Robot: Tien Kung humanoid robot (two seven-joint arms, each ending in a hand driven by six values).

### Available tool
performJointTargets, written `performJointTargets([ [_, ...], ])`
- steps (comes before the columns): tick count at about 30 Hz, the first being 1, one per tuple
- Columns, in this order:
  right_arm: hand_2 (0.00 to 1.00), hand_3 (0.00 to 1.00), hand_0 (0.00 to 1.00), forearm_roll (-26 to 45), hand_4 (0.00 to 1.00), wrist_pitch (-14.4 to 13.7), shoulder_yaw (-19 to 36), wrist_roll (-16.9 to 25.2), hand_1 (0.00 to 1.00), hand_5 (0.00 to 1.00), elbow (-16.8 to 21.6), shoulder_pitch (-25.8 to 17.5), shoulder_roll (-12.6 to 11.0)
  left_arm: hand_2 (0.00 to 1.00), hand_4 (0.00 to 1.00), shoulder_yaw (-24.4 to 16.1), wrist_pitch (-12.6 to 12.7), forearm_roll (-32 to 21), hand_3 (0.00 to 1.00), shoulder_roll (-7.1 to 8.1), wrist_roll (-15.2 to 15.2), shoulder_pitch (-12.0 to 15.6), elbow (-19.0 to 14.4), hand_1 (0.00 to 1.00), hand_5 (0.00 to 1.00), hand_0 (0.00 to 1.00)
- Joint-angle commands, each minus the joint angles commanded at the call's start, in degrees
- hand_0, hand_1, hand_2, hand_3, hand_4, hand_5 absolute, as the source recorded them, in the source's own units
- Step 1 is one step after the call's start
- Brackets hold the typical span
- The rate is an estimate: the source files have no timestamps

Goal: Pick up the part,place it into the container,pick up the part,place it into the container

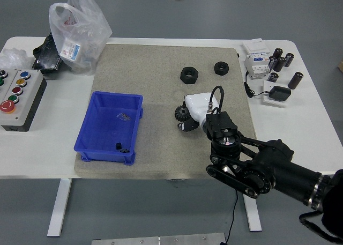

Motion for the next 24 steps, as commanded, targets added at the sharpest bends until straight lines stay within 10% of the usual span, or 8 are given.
performJointTargets([
  [12,0.345,0.434,0.201,0.7,0.275,-4.87,-0.43,0.0,0.338,0.093,0.29,-0.23,-0.3,0.613,0.534,0.2,-0.24,-0.24,0.61,0.02,-0.19,-0.04,0.0,0.607,0.395,0.614],
  [24,0.329,0.423,0.217,1.16,0.242,-12.37,-4.24,0.79,0.348,0.087,10.04,2.43,-0.02,0.618,0.548,0.37,-0.11,-0.41,0.614,-0.01,-0.18,0.05,0.0,0.607,0.421,0.615],
])
